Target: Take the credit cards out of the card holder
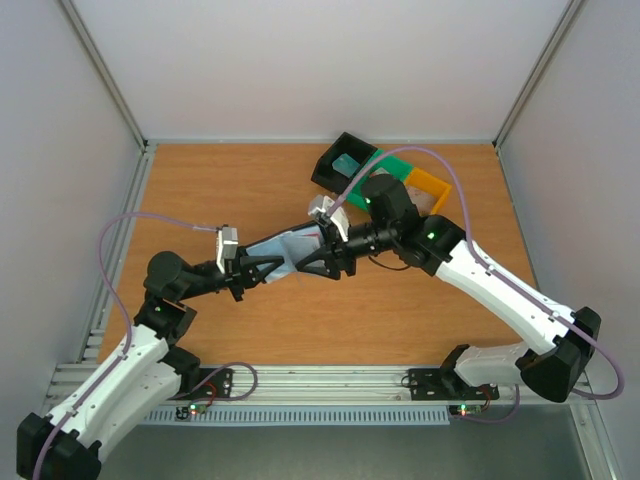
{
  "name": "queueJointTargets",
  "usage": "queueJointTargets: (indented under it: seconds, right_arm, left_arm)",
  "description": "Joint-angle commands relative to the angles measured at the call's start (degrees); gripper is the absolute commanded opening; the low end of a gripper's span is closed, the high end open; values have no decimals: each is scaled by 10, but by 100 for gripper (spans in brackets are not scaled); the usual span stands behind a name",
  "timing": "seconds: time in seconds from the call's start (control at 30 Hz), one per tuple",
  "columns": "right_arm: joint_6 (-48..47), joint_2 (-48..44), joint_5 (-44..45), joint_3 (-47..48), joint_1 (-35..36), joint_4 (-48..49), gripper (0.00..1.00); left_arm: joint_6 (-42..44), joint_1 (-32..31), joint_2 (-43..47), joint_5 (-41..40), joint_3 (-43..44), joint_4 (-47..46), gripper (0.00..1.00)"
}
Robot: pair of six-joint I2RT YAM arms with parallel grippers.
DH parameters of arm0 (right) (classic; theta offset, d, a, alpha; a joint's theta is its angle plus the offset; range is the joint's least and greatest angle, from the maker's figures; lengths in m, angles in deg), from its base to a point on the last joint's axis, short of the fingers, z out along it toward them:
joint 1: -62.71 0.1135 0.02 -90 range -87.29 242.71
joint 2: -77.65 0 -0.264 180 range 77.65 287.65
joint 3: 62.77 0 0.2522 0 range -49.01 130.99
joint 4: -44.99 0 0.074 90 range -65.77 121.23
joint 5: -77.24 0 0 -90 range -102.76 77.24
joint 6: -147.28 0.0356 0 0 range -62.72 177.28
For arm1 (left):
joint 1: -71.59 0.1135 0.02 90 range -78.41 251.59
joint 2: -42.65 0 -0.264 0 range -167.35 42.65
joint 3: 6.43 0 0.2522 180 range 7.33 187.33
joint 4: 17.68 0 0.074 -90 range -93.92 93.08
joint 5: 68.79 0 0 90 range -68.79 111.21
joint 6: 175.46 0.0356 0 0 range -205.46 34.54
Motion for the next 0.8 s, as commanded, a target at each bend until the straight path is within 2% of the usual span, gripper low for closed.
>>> queueJointTargets:
  seconds: [0.0, 0.2, 0.43, 0.5, 0.67, 0.77]
  right_arm:
    - [12, 16, 36, 16, 19, 21, 59]
    - [9, 28, 96, 24, 44, 27, 59]
    - [2, 12, 127, 21, 44, 23, 49]
    - [-2, 6, 137, 20, 44, 17, 44]
    - [-26, -19, 123, 12, 41, 1, 20]
    - [-30, -26, 128, 12, 33, -14, 19]
  left_arm:
    - [2, -4, -1, -8, -5, -31, 0]
    - [-1, -5, 0, -10, -4, -28, 0]
    - [-1, -6, 1, -10, -5, -27, 0]
    - [-1, -6, 3, -8, -5, -24, 0]
    - [-1, -6, 5, -8, -8, -23, 0]
    - [-1, -6, 5, -9, -5, -23, 0]
